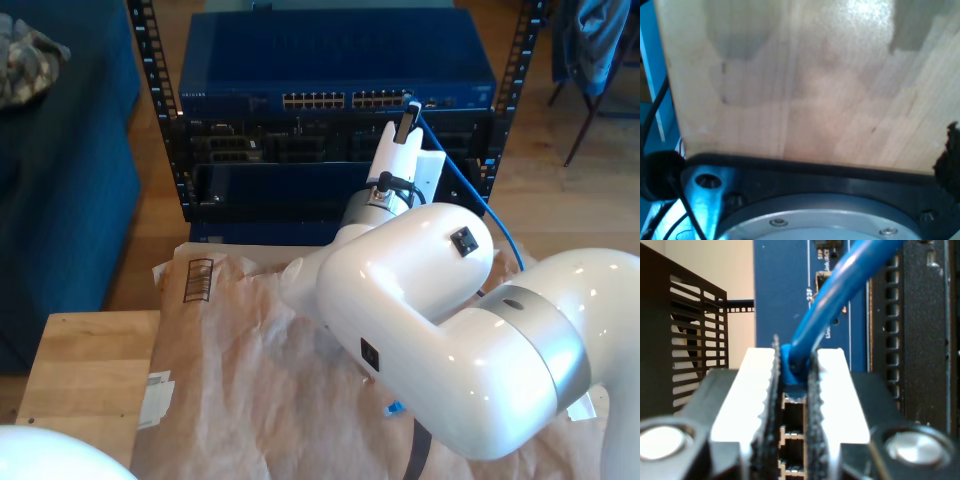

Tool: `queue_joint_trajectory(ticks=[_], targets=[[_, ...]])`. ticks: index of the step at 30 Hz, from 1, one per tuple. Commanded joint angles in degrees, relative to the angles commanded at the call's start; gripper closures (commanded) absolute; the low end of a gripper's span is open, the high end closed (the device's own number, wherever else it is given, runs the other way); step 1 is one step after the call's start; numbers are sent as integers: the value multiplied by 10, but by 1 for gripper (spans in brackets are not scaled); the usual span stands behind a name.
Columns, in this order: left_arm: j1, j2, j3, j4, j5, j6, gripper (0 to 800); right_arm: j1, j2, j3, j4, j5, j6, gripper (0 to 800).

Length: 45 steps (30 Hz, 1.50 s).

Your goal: Grab the cable and plug it in

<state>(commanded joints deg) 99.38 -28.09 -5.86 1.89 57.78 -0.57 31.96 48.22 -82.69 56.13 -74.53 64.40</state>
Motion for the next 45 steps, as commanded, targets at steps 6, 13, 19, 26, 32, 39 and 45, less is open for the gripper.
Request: queue_joint_trajectory(ticks=[6,13,19,26,32,39,45], targets=[[0,0,0,0,1,0,0,0,0,3,1,-3,3,800],[0,0,0,0,0,0,0,-2,-1,4,1,-6,3,800],[0,0,0,0,0,0,0,0,-1,1,2,-16,4,800],[0,0,0,0,0,0,0,0,0,3,1,-15,3,800],[0,0,0,0,0,0,0,0,0,3,0,-15,3,800],[0,0,0,0,0,0,0,0,0,1,0,-15,3,800],[0,0,0,0,0,0,0,0,3,1,0,-14,3,800]])
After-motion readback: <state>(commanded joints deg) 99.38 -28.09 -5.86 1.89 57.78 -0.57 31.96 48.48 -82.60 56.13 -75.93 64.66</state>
